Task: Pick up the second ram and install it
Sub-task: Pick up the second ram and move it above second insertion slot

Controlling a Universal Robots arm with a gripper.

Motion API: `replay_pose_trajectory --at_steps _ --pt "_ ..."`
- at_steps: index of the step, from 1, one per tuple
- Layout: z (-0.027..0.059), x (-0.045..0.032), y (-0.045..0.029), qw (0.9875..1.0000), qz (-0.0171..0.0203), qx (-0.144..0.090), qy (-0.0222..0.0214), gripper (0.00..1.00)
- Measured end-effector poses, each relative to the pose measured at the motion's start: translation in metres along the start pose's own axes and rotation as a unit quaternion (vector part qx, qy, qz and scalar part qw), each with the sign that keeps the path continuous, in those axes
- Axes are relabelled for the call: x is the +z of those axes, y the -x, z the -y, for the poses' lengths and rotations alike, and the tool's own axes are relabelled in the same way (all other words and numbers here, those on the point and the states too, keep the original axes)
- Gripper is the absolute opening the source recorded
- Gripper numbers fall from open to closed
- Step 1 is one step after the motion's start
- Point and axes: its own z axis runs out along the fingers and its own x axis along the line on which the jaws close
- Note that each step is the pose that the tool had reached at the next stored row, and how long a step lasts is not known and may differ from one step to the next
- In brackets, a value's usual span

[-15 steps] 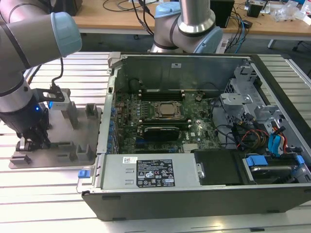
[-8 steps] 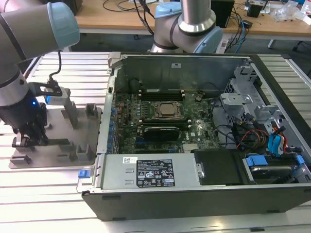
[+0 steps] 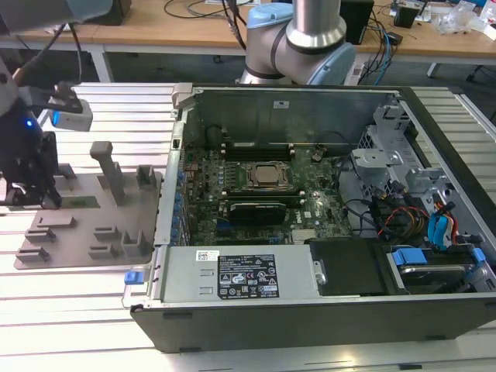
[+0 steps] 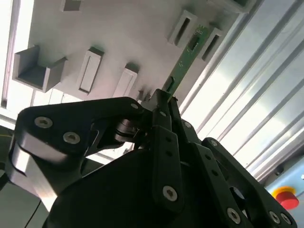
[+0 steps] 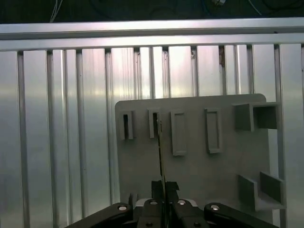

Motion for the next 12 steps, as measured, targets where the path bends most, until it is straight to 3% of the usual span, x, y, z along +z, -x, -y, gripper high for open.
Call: replay_pose_trajectory --at_steps 10,12 --pt "-0.0016 -0.0964 0.0016 1.0 0.0 0.0 0.0 0.14" --pt "-0.0016 -0.0981 0.0016 1.0 0.0001 0.0 -0.0001 0.14"
